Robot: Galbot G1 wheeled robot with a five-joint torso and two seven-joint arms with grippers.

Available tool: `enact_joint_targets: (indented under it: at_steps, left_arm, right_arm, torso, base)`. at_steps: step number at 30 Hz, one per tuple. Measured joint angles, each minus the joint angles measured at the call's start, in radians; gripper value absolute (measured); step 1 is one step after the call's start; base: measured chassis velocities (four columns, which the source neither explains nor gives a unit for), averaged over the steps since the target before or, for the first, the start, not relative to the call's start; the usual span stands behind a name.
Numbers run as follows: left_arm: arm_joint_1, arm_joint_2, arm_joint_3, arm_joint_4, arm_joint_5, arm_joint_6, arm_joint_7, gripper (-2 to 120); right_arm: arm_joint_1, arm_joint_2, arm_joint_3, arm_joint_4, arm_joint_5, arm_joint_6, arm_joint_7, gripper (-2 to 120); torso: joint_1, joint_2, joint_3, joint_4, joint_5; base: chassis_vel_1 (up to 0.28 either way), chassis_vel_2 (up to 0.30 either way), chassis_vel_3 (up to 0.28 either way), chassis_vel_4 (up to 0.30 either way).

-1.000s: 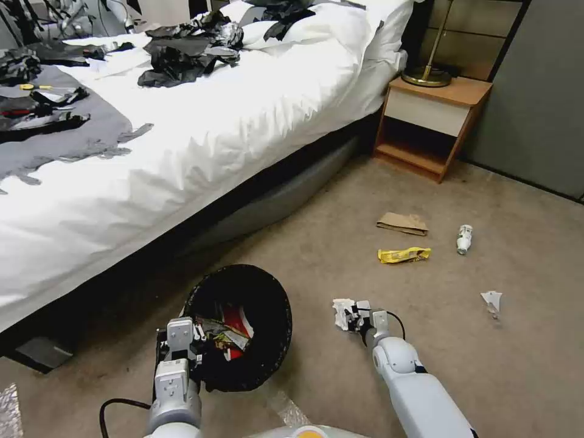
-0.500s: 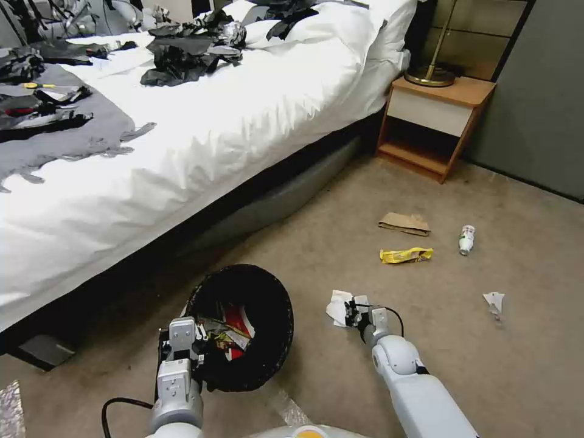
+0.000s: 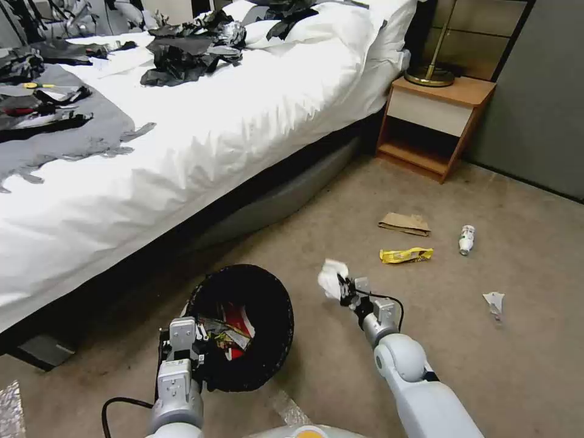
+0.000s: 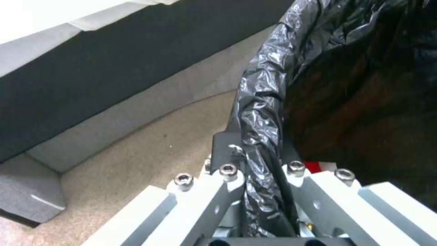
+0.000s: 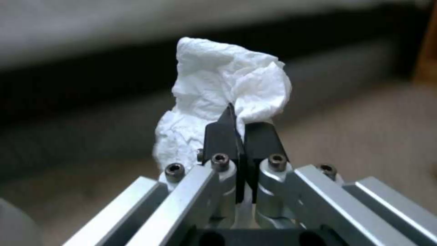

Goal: Pick up the trash bin, then pick up the garbage from the floor and place it into the trash bin.

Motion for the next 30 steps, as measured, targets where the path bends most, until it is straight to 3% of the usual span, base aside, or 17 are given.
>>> enact_joint_targets:
  at_steps: [3,11,16,23,30]
  left_arm:
    - [0.000,0.001,0.002,0.001,0.000,0.000,0.000,1]
    - [-0.009,0.004,0.002,0.009,-0.003,0.002,0.001,1]
    - [-0.014,0.004,0.002,0.010,-0.004,0.003,0.001,1]
    - [-0.014,0.003,0.003,0.011,-0.004,0.004,0.001,1]
    - [-0.012,-0.001,0.005,0.010,-0.003,0.004,0.001,1]
  right_arm:
    - [-0.045,-0.013,-0.006,0.175,0.037,0.075,-0.068,0]
    - [-0.145,-0.041,-0.095,0.377,0.001,0.136,-0.160,0]
    - [-0.186,-0.049,-0.175,0.384,-0.064,0.158,-0.158,0]
    - [-0.216,-0.049,-0.270,0.287,-0.134,0.190,-0.142,0]
    - [-0.213,-0.052,-0.276,0.244,-0.151,0.203,-0.144,0]
  torso:
    - [0.000,0.000,0.000,-0.0001,-0.0002]
    - [0.000,0.000,0.000,0.0000,0.0000]
    - [0.000,0.000,0.000,-0.0001,0.0000]
    - [0.000,0.000,0.000,-0.0001,0.0000]
    - [0.000,0.000,0.000,0.0006,-0.0024]
  base:
    - [0.000,0.000,0.000,0.000]
    - [0.000,0.000,0.000,0.000]
    - [0.000,0.000,0.000,0.000]
    - [0.000,0.000,0.000,0.000]
    - [0.000,0.000,0.000,0.000]
